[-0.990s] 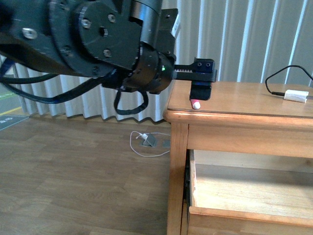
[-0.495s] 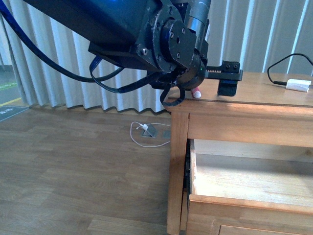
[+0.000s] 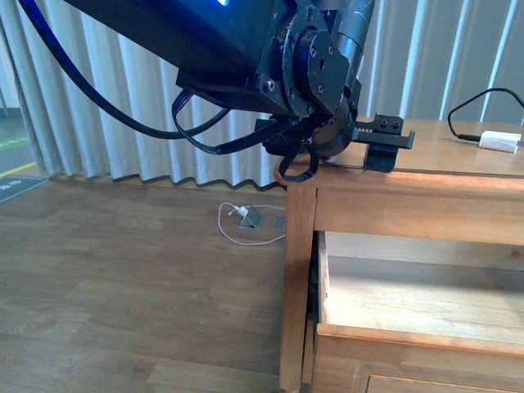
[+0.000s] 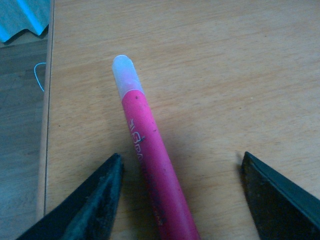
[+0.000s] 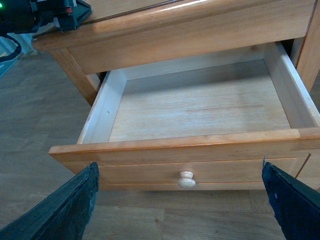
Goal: Place pink marker in drawer with both arms
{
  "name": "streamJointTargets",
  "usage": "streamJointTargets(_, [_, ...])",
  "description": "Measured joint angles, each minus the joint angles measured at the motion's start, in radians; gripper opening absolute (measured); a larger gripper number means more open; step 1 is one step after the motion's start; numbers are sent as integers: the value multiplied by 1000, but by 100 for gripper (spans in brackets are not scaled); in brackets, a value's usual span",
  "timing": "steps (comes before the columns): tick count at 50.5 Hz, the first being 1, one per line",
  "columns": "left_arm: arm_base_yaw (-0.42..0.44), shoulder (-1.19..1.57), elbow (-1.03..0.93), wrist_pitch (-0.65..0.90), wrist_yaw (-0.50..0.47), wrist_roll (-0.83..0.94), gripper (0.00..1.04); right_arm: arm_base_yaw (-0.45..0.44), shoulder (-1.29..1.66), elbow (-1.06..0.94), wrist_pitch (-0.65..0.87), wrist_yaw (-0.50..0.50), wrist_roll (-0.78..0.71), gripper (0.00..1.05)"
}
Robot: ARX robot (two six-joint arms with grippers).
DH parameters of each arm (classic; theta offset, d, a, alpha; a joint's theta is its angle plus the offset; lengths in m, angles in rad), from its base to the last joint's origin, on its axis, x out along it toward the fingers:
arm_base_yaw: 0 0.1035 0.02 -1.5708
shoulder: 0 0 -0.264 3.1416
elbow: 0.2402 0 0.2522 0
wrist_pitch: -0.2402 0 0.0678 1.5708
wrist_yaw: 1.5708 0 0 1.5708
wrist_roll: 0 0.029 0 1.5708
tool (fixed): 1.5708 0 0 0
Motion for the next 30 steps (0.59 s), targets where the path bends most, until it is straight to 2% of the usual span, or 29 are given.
streamJointTargets(3, [3,0,0,0,-5,4,63,0,0,0,0,0,0,96])
streamJointTargets(18, [23,-16,-31,19,11,11,21,0,0,0,0,0,0,96])
streamJointTargets(22, [30,-39,-69,48,43,19,15,0,0,0,0,0,0,96])
streamJointTargets(30, [38,-110,-207,162,186,63,15,0,0,0,0,0,0,96])
